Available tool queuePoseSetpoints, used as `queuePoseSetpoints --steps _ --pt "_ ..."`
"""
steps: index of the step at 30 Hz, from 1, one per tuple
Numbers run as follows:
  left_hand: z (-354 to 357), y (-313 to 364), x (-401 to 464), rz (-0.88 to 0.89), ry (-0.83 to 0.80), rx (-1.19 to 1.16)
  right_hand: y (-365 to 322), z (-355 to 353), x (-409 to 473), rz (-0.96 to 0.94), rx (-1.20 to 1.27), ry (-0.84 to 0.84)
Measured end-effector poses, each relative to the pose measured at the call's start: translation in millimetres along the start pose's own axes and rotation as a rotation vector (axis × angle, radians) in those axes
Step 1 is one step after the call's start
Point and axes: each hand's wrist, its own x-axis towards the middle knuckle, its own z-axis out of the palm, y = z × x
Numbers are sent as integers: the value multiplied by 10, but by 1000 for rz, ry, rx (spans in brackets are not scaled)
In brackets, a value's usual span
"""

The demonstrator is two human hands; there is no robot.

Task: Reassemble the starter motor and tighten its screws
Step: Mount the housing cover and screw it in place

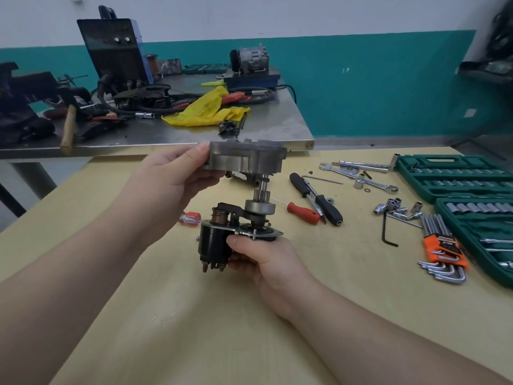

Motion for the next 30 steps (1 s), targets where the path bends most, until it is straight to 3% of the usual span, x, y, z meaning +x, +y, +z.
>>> queuePoseSetpoints --steps 5,16,30 --pt "-5 53 92 -30 87 -197 -7 17 -18 3 -39 -20" --pt "50 -297 -169 -107 -1 83 -37 62 -56 -11 -60 -33" --pt "35 -639 -508 -196 57 -116 -65 60 -81 -7 20 -61"
